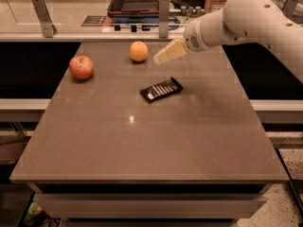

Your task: Pick orange

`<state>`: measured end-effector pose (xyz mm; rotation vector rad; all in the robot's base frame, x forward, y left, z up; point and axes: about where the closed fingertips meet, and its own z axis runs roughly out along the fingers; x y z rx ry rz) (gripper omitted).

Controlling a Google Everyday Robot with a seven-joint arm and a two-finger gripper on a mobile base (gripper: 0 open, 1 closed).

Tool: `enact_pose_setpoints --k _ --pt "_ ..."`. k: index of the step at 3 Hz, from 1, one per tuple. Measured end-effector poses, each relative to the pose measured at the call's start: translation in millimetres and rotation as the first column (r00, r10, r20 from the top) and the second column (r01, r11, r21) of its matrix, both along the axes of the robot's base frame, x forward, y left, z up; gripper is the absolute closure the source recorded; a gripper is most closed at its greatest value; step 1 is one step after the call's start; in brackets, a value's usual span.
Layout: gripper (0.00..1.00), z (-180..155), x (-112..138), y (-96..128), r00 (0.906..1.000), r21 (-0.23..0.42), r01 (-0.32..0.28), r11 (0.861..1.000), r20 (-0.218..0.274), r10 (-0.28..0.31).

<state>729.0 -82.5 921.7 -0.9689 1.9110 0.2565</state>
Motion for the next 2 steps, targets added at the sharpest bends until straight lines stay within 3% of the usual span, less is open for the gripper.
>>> enact_pose_setpoints --k 2 --pt "0.00 -8.5 47.6 45.7 0.9993 -0.081 -0.026 0.996 0.025 0.028"
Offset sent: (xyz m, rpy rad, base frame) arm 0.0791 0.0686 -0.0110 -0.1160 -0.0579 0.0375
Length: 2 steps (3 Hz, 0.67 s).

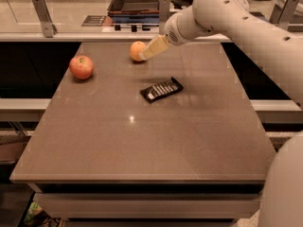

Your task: Pick orange

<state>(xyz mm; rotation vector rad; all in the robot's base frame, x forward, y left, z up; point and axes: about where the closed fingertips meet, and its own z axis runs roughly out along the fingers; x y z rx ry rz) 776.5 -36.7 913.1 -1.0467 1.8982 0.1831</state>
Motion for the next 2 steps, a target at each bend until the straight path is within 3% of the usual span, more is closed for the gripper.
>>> enact_pose_setpoints --k 2 --pt "0.00 -20.2 31.3 35.2 0.9983 0.018 -0.054 0.998 -0.023 0.054"
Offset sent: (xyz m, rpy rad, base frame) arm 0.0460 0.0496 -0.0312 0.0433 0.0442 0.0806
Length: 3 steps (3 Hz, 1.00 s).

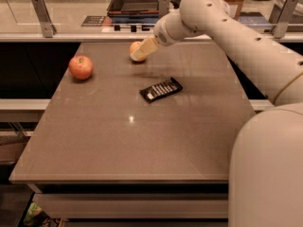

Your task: Pick orange

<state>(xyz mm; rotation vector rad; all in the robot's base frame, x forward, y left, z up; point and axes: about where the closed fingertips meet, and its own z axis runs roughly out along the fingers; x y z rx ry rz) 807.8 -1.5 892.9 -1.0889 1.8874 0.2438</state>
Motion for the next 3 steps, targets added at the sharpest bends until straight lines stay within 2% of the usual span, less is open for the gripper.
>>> enact_pose_setpoints --k 2,3 --pt "0.00 -22.5 6.7 25.2 0.9978 0.100 -0.040 0.994 -0.049 0.045" --pt "0.00 -27.4 6.4 35.3 0.9964 0.141 -0.056 0.988 -0.055 0.064"
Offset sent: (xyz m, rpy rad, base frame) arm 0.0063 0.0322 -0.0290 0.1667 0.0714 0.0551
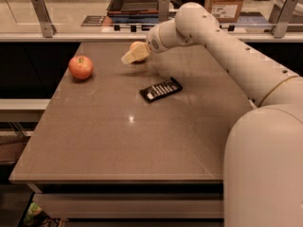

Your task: Pick orange

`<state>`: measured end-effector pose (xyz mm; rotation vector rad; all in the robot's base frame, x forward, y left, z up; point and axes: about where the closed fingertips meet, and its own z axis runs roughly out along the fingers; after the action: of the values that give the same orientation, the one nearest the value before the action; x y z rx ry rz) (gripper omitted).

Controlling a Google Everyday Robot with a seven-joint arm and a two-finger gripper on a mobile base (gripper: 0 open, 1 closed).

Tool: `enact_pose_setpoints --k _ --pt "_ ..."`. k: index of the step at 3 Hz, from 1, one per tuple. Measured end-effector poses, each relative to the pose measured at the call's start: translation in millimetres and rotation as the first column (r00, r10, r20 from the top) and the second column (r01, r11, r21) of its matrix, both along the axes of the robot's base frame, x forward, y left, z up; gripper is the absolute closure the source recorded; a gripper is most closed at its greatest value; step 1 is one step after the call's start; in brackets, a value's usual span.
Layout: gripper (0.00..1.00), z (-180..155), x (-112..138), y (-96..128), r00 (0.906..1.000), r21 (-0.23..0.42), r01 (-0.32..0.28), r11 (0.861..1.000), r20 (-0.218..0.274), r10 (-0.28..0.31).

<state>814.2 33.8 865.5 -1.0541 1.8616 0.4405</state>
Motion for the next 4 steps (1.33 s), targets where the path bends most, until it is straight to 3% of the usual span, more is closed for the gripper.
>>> enact_pose_setpoints --k 1,2,4 --pt "0.00 -7.2 -0.7 7.3 0.9999 0.034 -0.008 0.999 -0.013 0.009" --pt "0.18 -9.1 -0.9 10.0 0.9998 0.034 -0.012 0.999 -0.015 0.012" --pt "0.64 -13.6 -1.4 15.6 0.9996 0.034 -0.019 0.999 -0.022 0.020"
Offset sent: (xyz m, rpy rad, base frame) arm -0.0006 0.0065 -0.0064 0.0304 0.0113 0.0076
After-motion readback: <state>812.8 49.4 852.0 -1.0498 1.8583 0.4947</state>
